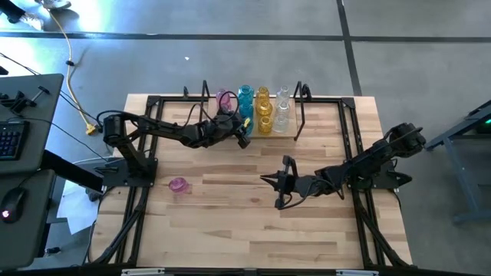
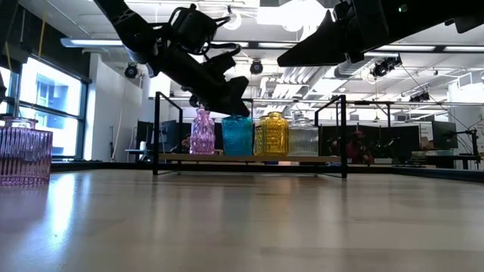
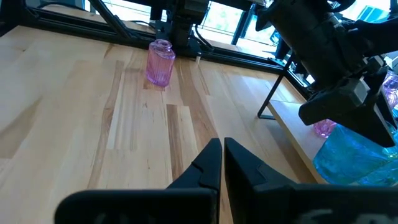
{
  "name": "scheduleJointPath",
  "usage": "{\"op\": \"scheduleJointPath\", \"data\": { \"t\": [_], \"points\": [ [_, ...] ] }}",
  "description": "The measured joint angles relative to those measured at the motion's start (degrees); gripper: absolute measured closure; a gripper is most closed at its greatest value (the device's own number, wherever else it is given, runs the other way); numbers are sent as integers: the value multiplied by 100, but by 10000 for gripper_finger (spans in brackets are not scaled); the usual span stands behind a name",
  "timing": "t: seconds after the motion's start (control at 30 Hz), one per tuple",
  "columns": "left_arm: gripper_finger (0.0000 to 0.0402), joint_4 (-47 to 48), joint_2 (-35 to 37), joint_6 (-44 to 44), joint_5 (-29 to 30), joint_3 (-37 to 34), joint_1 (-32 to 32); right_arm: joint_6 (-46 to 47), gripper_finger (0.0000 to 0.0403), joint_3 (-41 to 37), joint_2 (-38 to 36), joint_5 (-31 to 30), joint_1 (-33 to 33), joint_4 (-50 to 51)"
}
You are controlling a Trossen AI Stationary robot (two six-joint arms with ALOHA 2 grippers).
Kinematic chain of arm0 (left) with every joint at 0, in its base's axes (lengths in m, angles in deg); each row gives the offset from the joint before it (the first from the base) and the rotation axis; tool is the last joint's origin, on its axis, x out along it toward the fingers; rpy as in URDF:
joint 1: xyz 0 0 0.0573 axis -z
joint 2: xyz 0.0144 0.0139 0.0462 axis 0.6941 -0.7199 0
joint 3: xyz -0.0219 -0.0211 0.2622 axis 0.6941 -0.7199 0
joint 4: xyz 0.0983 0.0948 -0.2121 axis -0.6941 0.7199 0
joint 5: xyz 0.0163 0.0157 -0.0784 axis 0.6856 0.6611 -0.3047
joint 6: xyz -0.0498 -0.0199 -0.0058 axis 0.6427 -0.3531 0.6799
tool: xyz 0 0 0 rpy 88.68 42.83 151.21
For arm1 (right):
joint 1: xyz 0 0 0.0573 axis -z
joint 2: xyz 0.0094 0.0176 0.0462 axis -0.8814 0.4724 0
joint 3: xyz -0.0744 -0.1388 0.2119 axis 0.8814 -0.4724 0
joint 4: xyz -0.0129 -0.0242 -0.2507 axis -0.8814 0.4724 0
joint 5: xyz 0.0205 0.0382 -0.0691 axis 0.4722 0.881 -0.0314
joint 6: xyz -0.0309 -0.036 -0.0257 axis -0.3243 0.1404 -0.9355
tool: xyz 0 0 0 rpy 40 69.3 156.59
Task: Sort vases onto shelf
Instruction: Put the blue vase on the shelf aligned with the other blue vase
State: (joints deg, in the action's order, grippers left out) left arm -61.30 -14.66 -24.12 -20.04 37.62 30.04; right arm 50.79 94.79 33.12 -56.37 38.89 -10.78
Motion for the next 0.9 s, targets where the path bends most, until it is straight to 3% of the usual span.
{"op": "scheduleJointPath", "data": {
  "t": [0.43, 0.9],
  "points": [
    [242, -149, 0, -140, -1, 0, 0, 0, 403, 0, 0, 24, -2, 0],
    [213, -157, 6, -237, -23, 0, 0, 0, 403, 0, 0, 42, -2, 0]
  ]
}}
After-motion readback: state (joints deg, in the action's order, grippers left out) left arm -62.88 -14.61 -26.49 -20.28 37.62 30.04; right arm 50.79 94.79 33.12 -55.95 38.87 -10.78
